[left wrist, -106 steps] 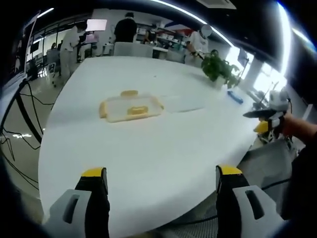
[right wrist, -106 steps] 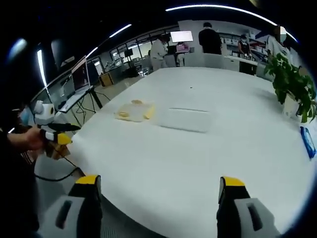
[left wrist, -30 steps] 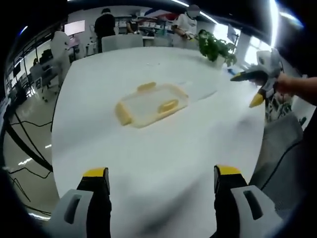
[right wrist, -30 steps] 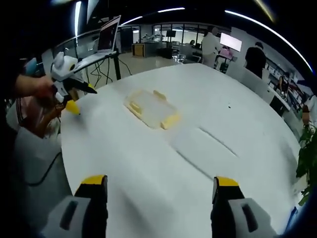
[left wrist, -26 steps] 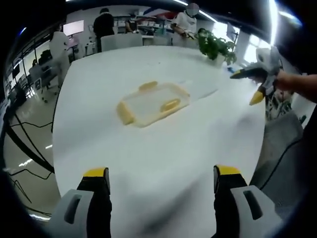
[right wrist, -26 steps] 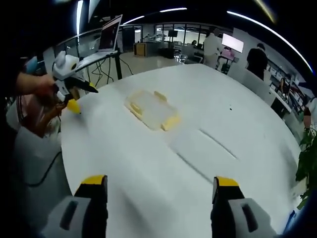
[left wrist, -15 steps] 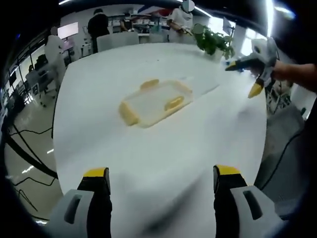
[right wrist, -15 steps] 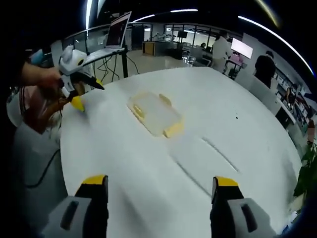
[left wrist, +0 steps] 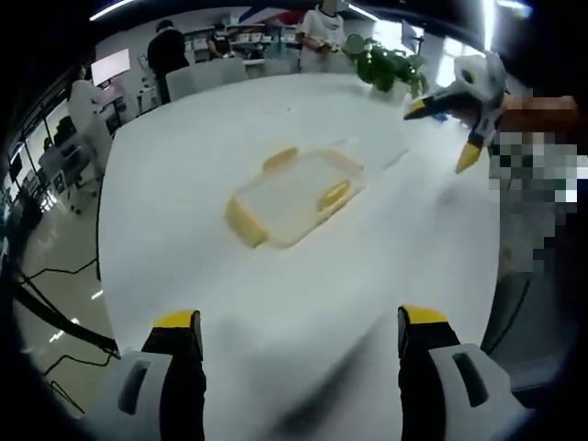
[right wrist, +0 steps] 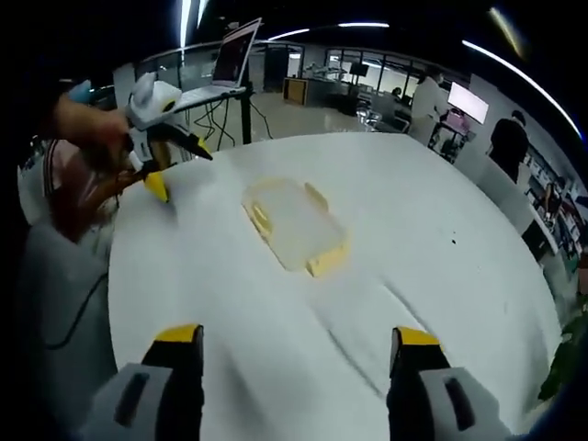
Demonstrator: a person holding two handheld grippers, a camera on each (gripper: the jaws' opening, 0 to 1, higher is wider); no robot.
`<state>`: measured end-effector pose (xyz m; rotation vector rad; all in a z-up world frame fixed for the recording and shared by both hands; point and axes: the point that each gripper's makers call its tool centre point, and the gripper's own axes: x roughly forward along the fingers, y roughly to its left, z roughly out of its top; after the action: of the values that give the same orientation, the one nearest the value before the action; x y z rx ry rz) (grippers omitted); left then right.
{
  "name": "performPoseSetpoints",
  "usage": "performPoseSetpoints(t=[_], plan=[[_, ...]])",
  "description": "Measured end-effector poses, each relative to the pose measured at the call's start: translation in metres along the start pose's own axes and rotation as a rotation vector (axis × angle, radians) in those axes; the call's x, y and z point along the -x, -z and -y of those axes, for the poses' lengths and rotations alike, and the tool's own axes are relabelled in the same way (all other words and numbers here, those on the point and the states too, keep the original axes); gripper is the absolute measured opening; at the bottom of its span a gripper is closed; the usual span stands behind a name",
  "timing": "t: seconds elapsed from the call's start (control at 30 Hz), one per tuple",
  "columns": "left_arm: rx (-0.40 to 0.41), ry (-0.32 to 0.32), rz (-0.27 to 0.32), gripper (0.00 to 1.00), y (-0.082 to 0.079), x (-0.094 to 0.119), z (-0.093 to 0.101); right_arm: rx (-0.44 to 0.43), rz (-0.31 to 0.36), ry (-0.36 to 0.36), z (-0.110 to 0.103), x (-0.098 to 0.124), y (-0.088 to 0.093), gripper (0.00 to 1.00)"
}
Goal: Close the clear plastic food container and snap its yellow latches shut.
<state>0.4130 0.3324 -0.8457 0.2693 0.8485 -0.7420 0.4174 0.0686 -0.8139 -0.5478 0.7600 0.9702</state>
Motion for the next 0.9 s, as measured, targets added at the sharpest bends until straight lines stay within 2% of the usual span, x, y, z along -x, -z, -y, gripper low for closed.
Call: performPoseSetpoints(t=[0.13,0.2,0.47,0.6,0.67,0.73,0.8,0.9], plan=[[-0.029,0.019,0.002,0.85,-0.007,-0.002,0.001,0.033,0.004,-0.011,0.000,-0.002,-0.005,0.84],[-0.044,0.026,-0.004,0.85,-0.007,-0.005,0.000,0.045,0.006,-0.036,-0.002,-0.004,-0.008,0.85],[-0.097,0.044,-0.034,0.87,-0.007,-0.010,-0.005,0.106,0.008,-0.056,0.002,-0.012,-0.019,0.84],[-0.123,0.068,-0.025,0.87,-0.014,-0.012,-0.006,0.128,0.011,-0.074,0.002,-0.019,-0.026,0.83],[-0.187,0.074,-0.024,0.87,-0.018,-0.013,-0.007,0.154,-0.002,-0.087,0.000,-0.023,-0.026,0.82],[-0.247,0.048,-0.038,0.84,-0.020,-0.015,-0.012,0.179,-0.012,-0.093,0.001,-0.027,-0.025,0.79],[-0.216,0.071,-0.028,0.82,-0.023,-0.019,-0.010,0.177,-0.009,-0.104,0.001,-0.029,-0.027,0.78],[-0.210,0.076,-0.026,0.85,-0.026,-0.023,-0.012,0.210,-0.023,-0.116,0.000,-0.034,-0.029,0.78]])
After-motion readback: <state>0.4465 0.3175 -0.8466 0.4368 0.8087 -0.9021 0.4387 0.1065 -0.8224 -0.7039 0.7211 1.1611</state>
